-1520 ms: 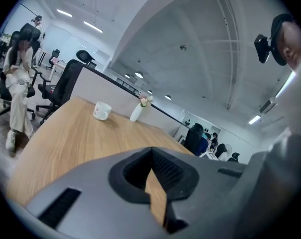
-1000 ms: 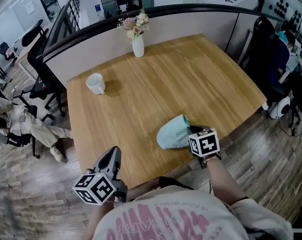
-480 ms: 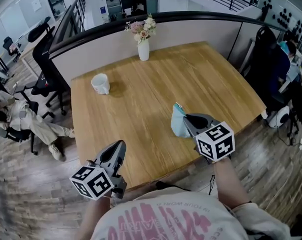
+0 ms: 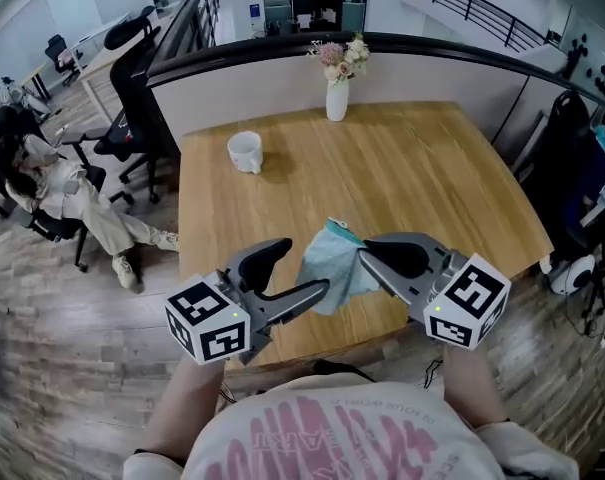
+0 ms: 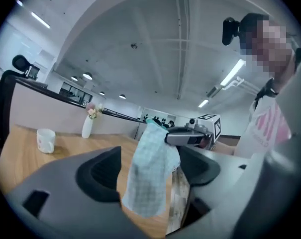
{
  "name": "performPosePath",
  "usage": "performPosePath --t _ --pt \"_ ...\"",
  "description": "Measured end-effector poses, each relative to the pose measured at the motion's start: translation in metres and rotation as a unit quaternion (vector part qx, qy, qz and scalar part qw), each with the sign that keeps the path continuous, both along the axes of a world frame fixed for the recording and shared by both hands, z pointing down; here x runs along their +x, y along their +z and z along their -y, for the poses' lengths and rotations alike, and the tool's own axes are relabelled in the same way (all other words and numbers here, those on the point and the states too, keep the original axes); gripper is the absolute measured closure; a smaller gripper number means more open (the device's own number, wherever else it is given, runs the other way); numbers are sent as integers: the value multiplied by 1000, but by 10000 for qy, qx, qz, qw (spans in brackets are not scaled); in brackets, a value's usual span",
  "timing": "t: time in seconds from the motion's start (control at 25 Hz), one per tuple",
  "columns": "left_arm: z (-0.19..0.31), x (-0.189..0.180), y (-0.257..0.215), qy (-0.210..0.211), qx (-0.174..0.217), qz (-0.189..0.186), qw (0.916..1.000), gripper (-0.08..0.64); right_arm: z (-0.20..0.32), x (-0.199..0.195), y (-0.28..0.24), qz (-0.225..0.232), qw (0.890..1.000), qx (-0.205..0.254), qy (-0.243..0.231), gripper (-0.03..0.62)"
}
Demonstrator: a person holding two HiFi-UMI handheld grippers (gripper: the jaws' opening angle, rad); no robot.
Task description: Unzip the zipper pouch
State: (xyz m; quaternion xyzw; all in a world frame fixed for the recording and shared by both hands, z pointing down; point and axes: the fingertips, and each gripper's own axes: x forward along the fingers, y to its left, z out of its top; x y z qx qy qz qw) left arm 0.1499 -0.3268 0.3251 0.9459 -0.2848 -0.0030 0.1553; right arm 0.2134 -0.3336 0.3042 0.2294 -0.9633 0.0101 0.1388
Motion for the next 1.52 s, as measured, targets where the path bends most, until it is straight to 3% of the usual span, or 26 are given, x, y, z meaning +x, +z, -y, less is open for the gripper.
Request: performPosePath --t 0.2,0.28,0.4,0.48,0.56,0.68,0.72,0.84,0.96,1.08,1.2,1.44,1.52 --pt "-20 -8 -19 503 330 185 9980 213 -33 -57 -23 174 9948 163 -986 575" --pt "-33 -17 -31 563 484 115 9972 325 -44 -77 -28 171 9921 227 -1219 575" --pt "-43 -41 -38 250 561 142 9980 511 -57 -99 -29 303 9906 79 -1335 573" --pt "-50 -55 -37 83 572 237 9980 546 -61 -110 -26 358 9919 -83 -1213 559" --pt "-56 -69 -36 -136 678 423 9967 550 -64 -121 -24 376 9939 -277 -1000 522" --pt "-64 -96 -30 -560 777 877 9915 552 -74 -141 -38 629 9935 -502 -805 396" --pt "-67 -105 -26 -675 783 1087 9887 552 -79 -149 -46 745 9931 -493 -760 388" --pt "-77 -124 -16 -894 848 1722 9773 552 -95 -185 -60 773 9937 -351 -736 398" --pt "-86 -142 -11 -1141 1020 2177 9639 552 -113 -233 -45 212 9956 -283 -864 402" --pt "-97 -160 -3 -1313 1250 2530 9504 552 -121 -258 -25 -170 9974 -310 -629 419" --pt "-110 -173 10 -1368 1430 2836 9383 552 -130 -268 -12 -171 9977 -552 -349 460" --pt "-133 -189 34 -1341 1526 3167 9265 552 -150 -284 10 -126 9968 -742 264 451" --pt "-137 -192 39 -1334 1485 3135 9284 552 -152 -286 14 -141 9960 -764 442 464"
